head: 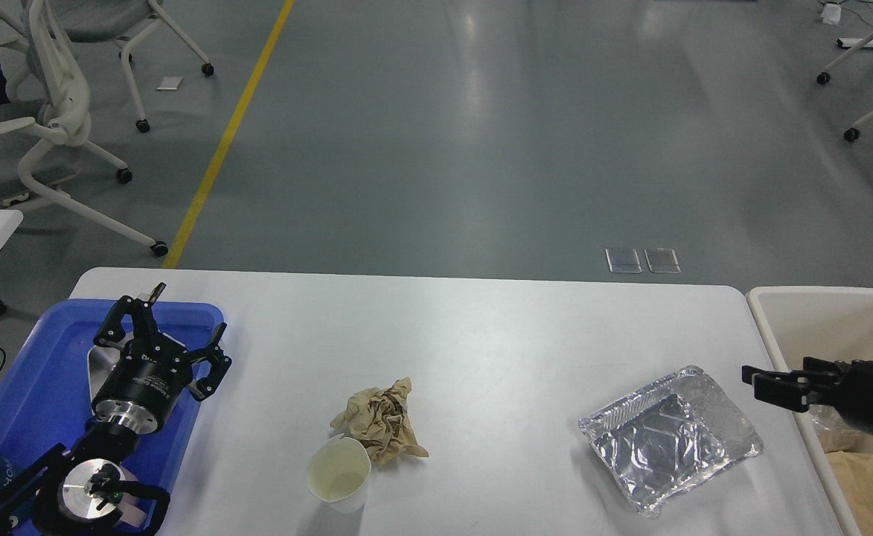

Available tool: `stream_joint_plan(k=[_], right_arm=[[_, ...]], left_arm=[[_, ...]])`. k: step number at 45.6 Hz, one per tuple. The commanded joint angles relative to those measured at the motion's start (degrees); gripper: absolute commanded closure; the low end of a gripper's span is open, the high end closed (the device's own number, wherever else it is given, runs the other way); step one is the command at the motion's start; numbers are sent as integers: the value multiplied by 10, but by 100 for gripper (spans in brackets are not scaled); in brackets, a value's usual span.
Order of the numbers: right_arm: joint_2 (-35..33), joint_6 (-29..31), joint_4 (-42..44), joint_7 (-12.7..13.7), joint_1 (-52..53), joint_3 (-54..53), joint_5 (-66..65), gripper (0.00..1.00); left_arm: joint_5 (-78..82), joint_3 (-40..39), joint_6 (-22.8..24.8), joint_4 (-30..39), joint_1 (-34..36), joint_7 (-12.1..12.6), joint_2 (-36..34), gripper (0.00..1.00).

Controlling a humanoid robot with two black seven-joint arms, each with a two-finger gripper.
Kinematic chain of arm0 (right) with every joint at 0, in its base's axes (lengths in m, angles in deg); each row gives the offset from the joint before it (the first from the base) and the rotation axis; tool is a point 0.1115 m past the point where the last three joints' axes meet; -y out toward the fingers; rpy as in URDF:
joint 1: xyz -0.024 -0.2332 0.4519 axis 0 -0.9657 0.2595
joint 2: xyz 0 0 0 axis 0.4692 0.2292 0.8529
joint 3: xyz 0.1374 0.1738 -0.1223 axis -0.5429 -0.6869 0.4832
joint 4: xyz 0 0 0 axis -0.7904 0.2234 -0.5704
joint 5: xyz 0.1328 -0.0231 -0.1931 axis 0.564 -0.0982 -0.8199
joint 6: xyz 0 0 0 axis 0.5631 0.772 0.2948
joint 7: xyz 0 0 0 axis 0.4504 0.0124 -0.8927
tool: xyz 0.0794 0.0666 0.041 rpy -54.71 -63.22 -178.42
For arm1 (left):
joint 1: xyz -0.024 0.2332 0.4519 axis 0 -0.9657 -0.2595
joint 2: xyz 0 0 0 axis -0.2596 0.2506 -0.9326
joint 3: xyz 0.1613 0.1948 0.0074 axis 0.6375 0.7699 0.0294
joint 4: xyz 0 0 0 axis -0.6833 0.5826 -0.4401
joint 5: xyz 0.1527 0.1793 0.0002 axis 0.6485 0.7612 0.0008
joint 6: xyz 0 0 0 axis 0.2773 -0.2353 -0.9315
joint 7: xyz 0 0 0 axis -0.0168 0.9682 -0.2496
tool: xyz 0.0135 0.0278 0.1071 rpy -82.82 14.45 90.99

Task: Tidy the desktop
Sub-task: 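Reach the right gripper to the foil tray edge and grasp it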

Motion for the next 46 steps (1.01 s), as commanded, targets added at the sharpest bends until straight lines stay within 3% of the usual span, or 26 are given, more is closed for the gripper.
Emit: stream_joint_plan(k=[1, 14, 46], right_arm=[[28, -7, 51, -1, 114, 139, -38, 0], [80, -46, 126, -30, 224, 315, -115, 0], [175, -98, 282, -56, 236, 421, -114, 0]], left_arm=[[0, -1, 1, 0, -1, 0, 0, 4], [0, -2, 1, 0, -2, -3, 1, 4], [0, -1, -1, 0, -3, -3, -1, 4]])
